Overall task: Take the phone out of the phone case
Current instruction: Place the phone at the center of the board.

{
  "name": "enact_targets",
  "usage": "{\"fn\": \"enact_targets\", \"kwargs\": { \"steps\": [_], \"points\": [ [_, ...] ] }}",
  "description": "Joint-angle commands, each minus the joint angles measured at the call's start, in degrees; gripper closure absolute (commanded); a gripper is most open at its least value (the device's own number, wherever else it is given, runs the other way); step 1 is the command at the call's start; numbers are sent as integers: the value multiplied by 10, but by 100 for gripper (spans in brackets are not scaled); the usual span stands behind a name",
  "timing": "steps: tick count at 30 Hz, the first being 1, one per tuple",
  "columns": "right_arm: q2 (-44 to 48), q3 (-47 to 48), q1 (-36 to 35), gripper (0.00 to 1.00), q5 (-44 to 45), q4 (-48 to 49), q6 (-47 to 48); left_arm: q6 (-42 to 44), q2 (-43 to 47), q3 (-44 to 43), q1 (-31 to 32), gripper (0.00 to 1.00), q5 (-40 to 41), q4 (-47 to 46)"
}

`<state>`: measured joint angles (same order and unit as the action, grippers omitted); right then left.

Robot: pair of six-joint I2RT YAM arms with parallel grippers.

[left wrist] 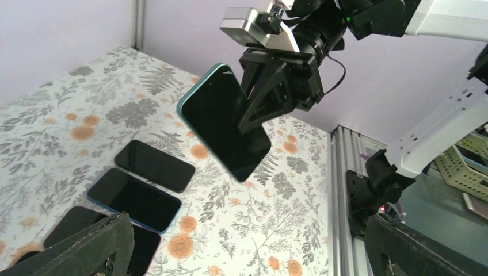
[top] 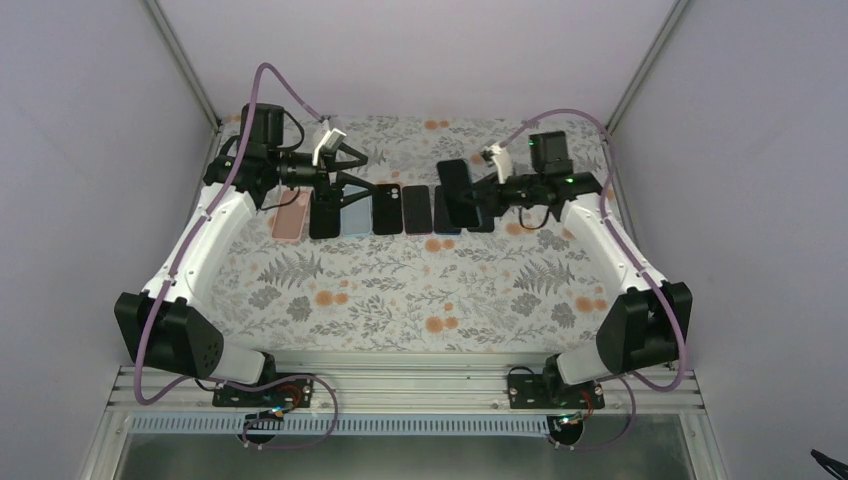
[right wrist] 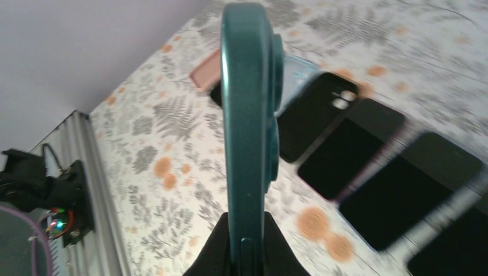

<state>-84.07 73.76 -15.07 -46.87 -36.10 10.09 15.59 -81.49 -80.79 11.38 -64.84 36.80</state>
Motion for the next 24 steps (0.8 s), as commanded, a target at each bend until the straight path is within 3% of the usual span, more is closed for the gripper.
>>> {"fn": "enact_targets", "kwargs": {
  "steps": [1,11,18,24],
  "points": [
    [16,-20,81,96,-12,-43,76,0,8,-3,0,0,30,-15],
    [-127,13,238,96,-32,-106,167,-5,1,-4,0,0,29,-20],
    [-275,94,291,96,-52,-147,171,-6,3,4,-1,0,31,-23],
    [-345,148,297,96,-32,-129,152,-7,1,11,-1,0,31,-28]
  ]
}}
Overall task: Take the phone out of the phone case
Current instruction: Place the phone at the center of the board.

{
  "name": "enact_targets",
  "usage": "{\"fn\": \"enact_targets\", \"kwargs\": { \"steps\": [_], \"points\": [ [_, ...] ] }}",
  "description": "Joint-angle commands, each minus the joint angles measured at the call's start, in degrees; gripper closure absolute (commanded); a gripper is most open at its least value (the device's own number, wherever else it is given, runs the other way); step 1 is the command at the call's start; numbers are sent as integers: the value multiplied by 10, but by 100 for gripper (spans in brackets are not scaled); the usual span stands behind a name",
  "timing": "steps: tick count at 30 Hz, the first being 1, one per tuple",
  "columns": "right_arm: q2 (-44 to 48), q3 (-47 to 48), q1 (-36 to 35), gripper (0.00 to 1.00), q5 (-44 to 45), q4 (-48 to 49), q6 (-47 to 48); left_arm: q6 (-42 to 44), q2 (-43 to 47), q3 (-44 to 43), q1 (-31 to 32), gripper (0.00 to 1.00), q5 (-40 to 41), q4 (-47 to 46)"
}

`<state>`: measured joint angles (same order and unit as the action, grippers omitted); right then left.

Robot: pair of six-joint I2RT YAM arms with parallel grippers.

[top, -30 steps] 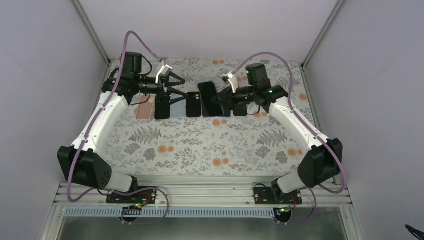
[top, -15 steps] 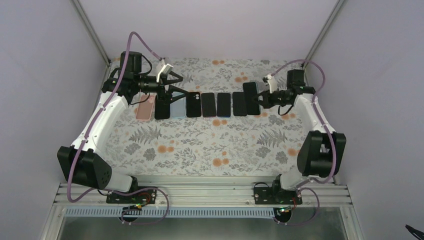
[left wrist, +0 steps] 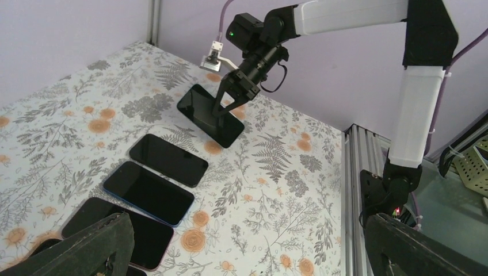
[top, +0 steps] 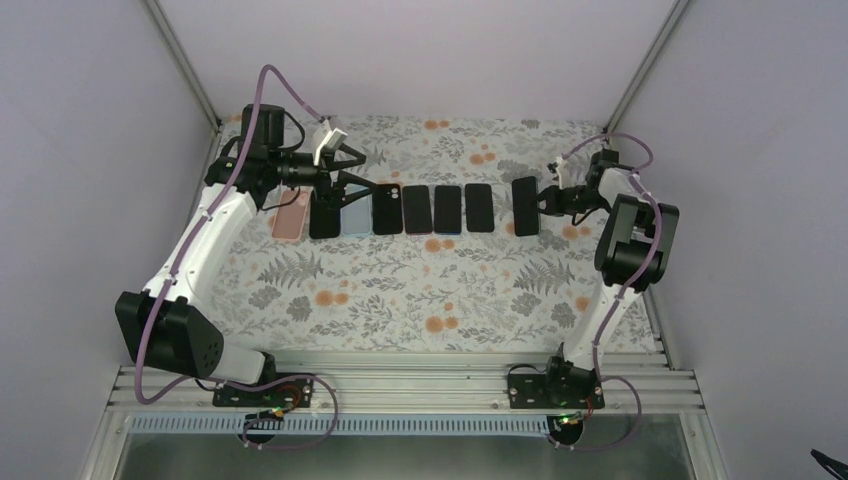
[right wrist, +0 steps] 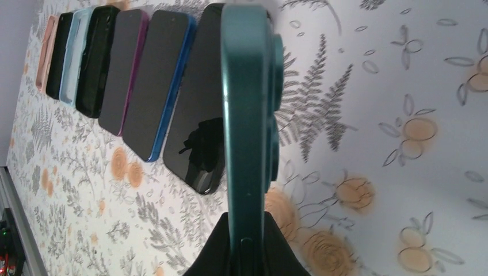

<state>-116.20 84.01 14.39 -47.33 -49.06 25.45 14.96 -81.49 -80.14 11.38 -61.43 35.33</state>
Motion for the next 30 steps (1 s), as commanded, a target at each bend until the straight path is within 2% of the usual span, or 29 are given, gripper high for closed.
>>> {"fn": "enact_targets", "kwargs": {
  "steps": [1,9,15,22,26,30],
  "points": [
    [-34,57,3,96,-29,-2,-7,-1,1,3,-1,0,-3,-13],
    [-139,146,3,96,-86,-65,-17,-22,-5,10,-11,0,-23,-27],
    [-175,159,1,96,-108,-62,-34,-37,-6,23,-26,0,-35,-41],
    [-206,162,-4,95,-93,-61,-35,-63,-13,28,-44,0,-59,-62],
    [-214,166,-10,93,-85,-56,-37,-70,-14,32,-47,0,-70,-69],
    [-213,165,-11,85,-69,-40,-55,-70,-12,34,-49,0,-69,-69]
  ]
}}
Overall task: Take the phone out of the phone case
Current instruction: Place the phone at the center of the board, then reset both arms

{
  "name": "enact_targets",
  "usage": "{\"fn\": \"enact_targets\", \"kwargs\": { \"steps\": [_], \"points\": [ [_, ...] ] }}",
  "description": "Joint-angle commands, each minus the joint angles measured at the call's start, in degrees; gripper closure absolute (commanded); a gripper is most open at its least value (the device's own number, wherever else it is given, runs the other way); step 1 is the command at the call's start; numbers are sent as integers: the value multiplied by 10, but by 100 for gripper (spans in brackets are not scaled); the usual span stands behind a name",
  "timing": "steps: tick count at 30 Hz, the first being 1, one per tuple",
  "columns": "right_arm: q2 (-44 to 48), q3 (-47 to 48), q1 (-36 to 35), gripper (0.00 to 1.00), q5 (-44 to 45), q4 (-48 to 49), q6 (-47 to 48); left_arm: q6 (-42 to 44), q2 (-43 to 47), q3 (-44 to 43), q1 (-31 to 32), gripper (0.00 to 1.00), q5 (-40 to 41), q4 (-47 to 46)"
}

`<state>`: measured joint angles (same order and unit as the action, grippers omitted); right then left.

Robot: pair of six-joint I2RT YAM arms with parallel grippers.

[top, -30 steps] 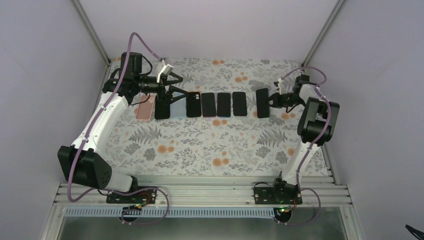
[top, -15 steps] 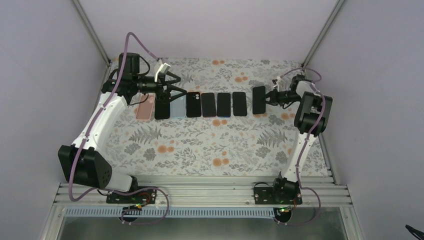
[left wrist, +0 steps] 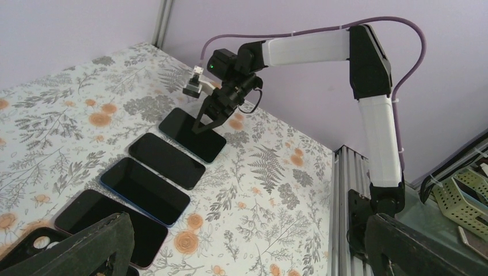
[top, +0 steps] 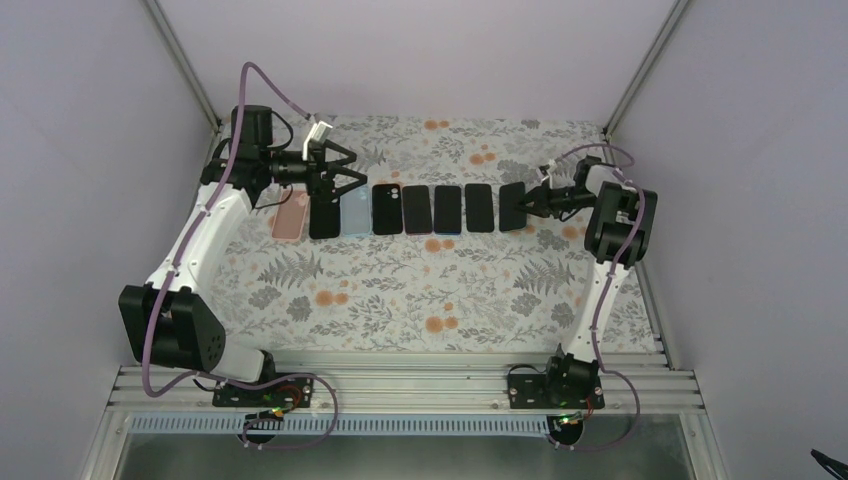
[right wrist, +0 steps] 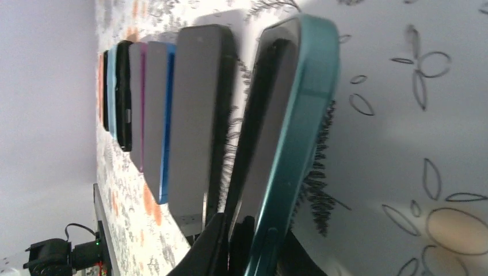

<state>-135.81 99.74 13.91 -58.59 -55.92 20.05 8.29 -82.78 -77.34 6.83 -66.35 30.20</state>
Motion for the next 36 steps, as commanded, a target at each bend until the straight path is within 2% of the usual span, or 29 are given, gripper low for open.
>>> {"fn": "enact_targets", "kwargs": {
  "steps": [1,7,14,19,24,30,36],
  "points": [
    [-16,8,-6,83,47,31,-5,-3,2,8,-4,0,-19,-19],
    [-3,6,-7,68,65,44,-21,-8,7,13,-11,0,-8,-23],
    [39,-20,-7,42,81,52,-28,-18,17,18,-26,0,13,-26],
    [74,-39,-7,27,101,55,-24,-38,24,18,-43,0,21,-32],
    [112,-46,-6,0,118,52,-18,-45,47,13,-49,0,47,-25],
    [155,-8,-7,1,112,15,-4,-29,55,-42,-60,0,102,34],
    [211,59,-7,1,102,-38,32,-1,20,-163,-70,0,188,137]
  ]
}}
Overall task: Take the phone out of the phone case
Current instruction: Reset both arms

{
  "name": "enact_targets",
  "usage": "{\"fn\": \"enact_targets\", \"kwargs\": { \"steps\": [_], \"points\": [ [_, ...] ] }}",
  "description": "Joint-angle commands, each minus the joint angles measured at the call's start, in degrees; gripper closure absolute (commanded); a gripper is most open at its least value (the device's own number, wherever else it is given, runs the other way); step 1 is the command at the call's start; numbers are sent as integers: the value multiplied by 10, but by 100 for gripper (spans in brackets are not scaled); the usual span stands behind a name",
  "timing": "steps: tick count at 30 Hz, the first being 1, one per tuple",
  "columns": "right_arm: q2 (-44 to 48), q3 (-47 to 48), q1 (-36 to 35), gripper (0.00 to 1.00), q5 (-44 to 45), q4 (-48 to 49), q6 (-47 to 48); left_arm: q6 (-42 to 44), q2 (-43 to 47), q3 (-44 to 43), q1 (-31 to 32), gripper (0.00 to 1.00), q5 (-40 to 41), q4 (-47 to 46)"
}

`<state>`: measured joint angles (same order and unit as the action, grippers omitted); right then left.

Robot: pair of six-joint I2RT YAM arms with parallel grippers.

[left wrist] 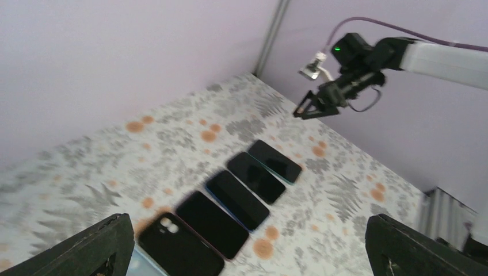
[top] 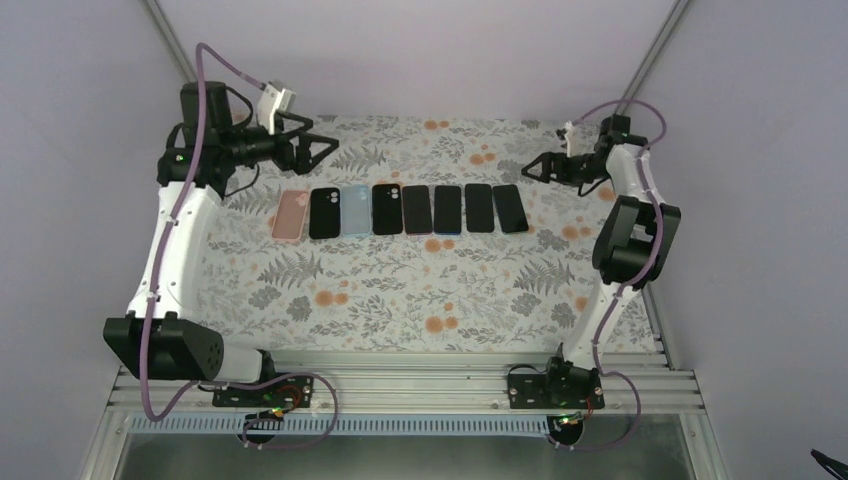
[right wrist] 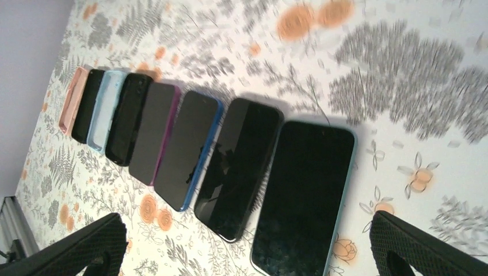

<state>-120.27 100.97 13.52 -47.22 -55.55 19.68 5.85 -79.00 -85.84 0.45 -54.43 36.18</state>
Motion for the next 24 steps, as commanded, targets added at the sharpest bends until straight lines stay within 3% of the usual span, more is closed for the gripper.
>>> {"fn": "enact_targets", "kwargs": {
  "steps": [1,6,10,16,24],
  "points": [
    [68,53,-3,1,-12,-47,43,33,-27,-100,-8,0,83,102],
    [140,50,0,1,-37,-51,64,59,-56,-173,-36,0,156,174],
    [199,16,8,1,-57,-31,66,75,-47,-161,-92,0,169,174],
    [306,-95,34,1,-47,55,47,72,0,-68,-182,0,166,113],
    [342,-187,61,1,-31,118,42,79,39,86,-266,0,147,39]
  ]
}}
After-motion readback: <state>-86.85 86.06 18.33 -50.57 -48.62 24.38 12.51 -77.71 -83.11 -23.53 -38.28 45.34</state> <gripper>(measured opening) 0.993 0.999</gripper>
